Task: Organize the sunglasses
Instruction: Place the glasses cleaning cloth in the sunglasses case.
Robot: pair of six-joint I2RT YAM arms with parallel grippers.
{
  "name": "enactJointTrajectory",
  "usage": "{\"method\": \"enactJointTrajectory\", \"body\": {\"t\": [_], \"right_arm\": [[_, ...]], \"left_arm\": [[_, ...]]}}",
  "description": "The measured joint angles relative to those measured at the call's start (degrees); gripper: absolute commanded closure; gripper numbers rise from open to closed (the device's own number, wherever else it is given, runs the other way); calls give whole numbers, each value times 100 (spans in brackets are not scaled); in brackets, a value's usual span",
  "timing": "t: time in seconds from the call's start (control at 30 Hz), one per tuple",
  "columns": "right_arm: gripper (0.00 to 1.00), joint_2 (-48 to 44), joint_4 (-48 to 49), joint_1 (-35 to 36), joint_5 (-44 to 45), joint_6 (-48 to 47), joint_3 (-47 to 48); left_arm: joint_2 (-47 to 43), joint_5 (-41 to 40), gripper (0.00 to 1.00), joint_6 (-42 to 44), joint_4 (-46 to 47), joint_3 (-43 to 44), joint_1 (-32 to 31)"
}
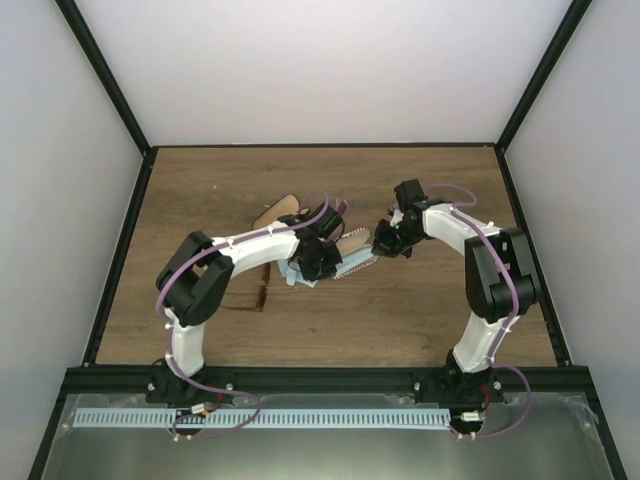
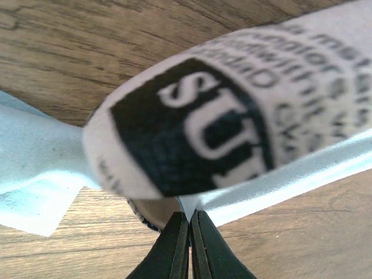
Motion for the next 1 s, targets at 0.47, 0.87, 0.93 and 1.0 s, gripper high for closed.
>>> {"method": "enactJointTrajectory", "body": {"t": [0.47,0.87,0.93,1.0], "right_arm": [[99,251,118,-4,348,-221,125],[99,317,249,-2,254,-409,199],[99,317,245,-2,175,-411,201],[99,319,243,-2,125,-431,201]], "left_arm": [[225,55,96,52,-20,46,2],[225,55,96,57,-90,44,2],[225,55,96,57,-92,44,2],[225,52,93,57,-94,44,2]]}}
